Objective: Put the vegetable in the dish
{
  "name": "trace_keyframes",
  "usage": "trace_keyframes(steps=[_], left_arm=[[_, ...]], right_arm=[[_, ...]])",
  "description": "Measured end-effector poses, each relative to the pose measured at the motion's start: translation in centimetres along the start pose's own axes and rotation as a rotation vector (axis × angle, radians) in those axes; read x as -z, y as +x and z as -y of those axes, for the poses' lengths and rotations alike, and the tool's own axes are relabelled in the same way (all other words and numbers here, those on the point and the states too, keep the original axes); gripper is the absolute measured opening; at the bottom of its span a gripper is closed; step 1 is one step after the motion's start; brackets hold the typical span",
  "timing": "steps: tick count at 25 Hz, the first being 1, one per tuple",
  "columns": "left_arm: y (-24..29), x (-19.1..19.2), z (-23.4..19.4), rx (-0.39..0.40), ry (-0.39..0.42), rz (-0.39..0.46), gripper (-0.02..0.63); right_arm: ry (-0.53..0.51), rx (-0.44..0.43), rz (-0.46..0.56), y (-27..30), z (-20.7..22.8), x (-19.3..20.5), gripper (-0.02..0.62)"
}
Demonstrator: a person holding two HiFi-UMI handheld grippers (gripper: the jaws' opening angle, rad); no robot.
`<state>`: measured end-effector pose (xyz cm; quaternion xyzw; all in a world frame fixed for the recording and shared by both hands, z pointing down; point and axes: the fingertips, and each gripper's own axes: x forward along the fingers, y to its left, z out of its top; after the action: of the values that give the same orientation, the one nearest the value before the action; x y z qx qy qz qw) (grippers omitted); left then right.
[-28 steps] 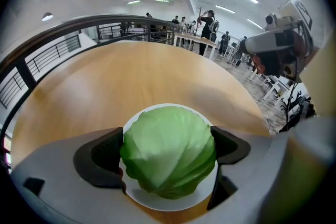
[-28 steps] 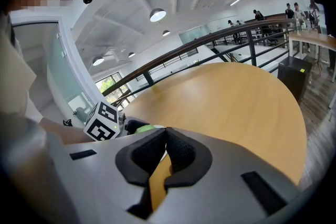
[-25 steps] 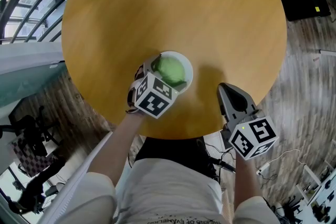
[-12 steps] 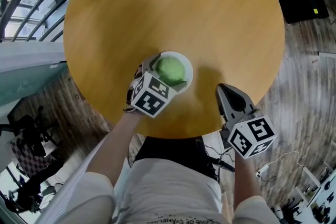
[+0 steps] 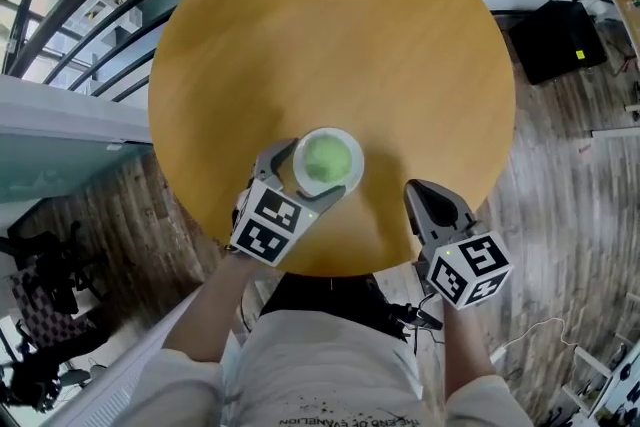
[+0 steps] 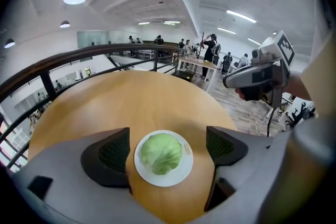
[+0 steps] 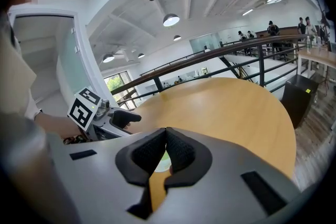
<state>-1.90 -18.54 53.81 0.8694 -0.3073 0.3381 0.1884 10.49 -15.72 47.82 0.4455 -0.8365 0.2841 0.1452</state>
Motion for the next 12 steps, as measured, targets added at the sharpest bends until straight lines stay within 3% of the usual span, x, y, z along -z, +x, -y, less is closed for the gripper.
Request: trace_keyframes(steps=[1, 3, 5, 10, 12], left_arm=[[-1.4, -0.5, 0.4, -0.01, -0.013, 0.028, 0.462], [-4.3, -1.6, 1.1, -0.034, -0.06, 0.093, 0.341], [-7.1, -2.6, 1.8, -0.061, -0.092, 0.151, 0.283], [-12.2, -3.3, 3.8, -0.187, -0.026, 0.205, 0.097], [-13.1, -2.6, 4.8, -0.2, -0.021, 0.203, 0.065]], right_arm=[[-0.009, -0.002, 0.008, -0.6, -0.7, -0.4, 0.025], [-0.024, -0.004, 0.025, -1.9, -1.9, -1.1, 0.025], [-0.037, -0.003, 0.041, -3.4, -2.9, -1.6, 0.025], [-0.073, -0.003, 0.065, -6.6, -4.8, -2.1, 0.025], [-0.081, -0.001, 0.074, -7.2, -5.6, -2.3, 0.025]])
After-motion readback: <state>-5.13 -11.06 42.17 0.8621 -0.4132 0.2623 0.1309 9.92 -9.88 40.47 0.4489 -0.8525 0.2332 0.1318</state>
